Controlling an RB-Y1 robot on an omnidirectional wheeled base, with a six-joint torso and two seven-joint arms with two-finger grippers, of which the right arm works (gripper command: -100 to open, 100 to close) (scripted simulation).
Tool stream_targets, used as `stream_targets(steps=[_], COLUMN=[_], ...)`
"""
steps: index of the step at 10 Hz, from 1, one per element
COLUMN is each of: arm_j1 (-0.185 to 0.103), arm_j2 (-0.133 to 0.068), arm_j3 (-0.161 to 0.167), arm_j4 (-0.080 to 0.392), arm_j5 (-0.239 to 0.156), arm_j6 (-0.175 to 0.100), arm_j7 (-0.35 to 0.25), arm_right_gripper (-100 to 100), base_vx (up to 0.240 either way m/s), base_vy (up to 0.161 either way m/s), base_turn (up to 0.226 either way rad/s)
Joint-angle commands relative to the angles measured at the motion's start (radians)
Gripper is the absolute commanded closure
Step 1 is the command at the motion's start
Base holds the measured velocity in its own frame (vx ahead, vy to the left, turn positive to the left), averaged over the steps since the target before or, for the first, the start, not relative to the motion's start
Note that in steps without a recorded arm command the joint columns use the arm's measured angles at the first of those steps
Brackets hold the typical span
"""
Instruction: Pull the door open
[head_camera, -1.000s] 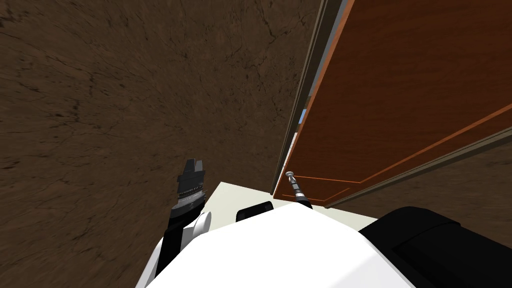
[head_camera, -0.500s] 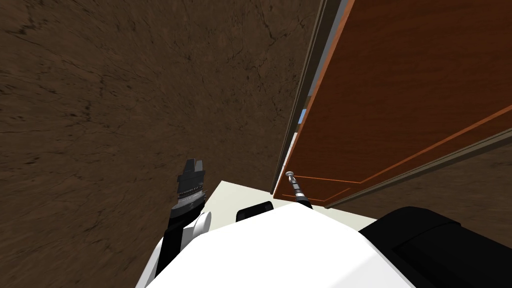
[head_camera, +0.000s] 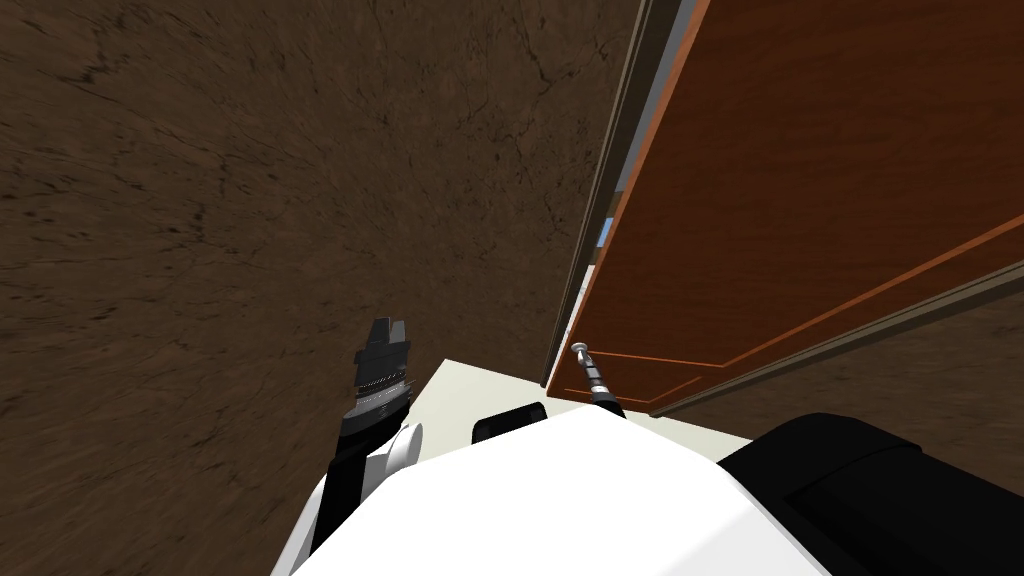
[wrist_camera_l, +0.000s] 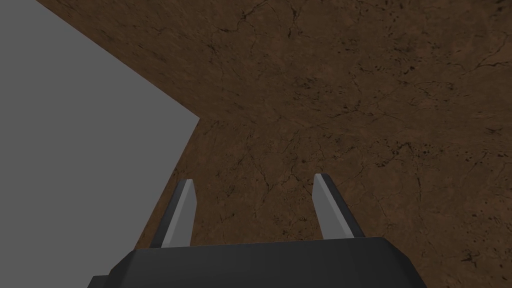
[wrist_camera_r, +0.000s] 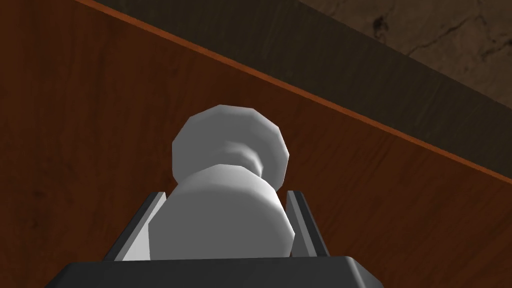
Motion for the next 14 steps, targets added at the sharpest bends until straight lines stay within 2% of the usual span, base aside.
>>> stream_targets(steps=[1,7,8,9,10,14], arm_j1=[0.0,-0.002,-0.002,-0.002,-0.002,-0.004], arm_j2=[0.001,-0.009,-0.009,-0.011,-0.011,-0.019], arm_j3=[0.006,0.023,0.023,0.027,0.027,0.04], arm_j4=[-0.003,-0.001,-0.001,0.0,0.0,0.001], arm_j5=[-0.003,-0.03,-0.03,-0.037,-0.037,-0.058], arm_j6=[-0.001,-0.005,-0.005,-0.006,-0.006,-0.009], arm_j7=[-0.04,-0.197,-0.205,-0.243,-0.247,-0.363], arm_right_gripper=[100,100,100,100,100,100], base_vx=[-0.032,-0.028,-0.024,-0.031,-0.027,-0.034], base_vy=[-0.006,-0.004,0.0,-0.001,0.001,-0.003], base_turn=[0.015,0.025,0.014,0.036,0.018,0.028])
